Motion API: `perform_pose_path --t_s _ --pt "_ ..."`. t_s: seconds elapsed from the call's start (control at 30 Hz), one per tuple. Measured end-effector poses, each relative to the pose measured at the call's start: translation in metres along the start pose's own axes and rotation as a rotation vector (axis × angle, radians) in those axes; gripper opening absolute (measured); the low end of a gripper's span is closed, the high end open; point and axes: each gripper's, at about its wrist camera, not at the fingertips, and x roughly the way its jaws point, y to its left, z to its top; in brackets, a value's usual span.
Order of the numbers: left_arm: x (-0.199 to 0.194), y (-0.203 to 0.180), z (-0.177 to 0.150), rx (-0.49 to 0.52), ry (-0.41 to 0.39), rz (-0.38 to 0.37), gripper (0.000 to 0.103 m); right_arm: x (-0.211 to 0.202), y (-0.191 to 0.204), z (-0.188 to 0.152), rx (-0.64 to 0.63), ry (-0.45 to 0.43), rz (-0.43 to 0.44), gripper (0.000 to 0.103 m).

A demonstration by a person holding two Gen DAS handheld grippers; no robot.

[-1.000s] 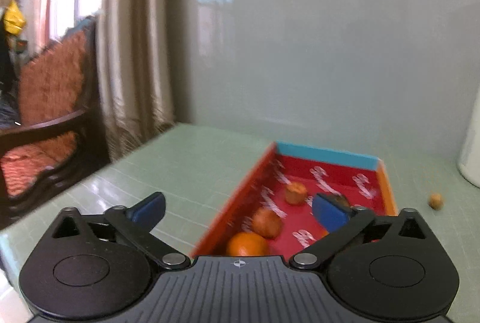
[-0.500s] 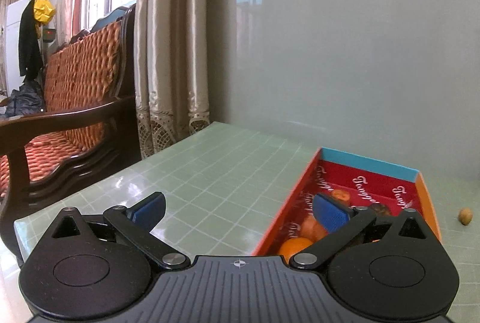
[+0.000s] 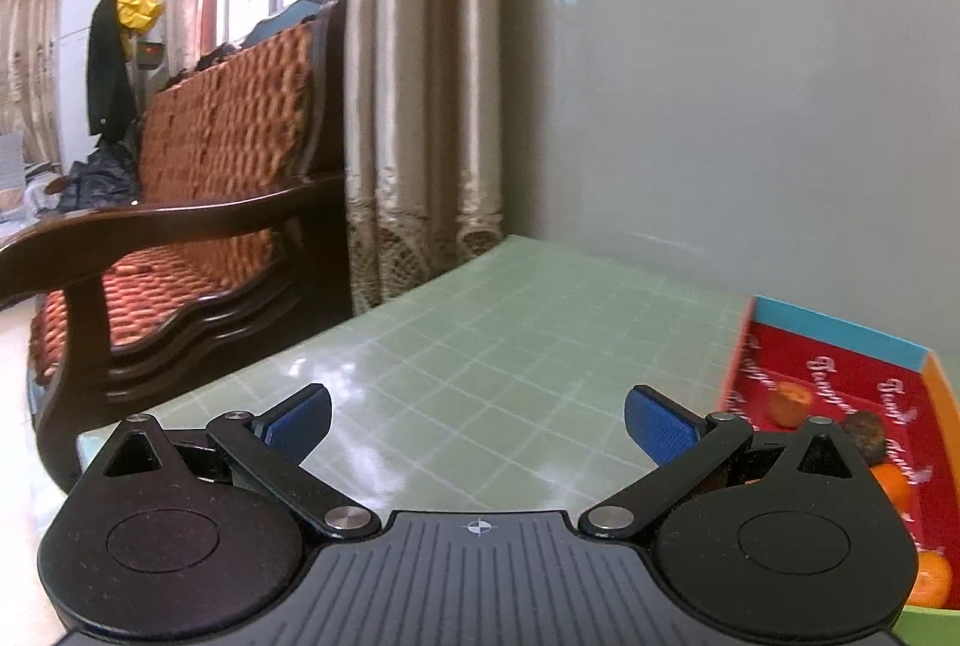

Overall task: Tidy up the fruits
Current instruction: 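Reach the right gripper to the tan nut and close on it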

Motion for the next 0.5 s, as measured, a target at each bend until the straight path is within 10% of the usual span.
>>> perform_pose_path --t_s 0.5 --pt "0.024 0.055 -0.001 -0.046 0.023 0.11 0.103 0.047 0.045 -0.004 -0.066 0.065 0.024 0.044"
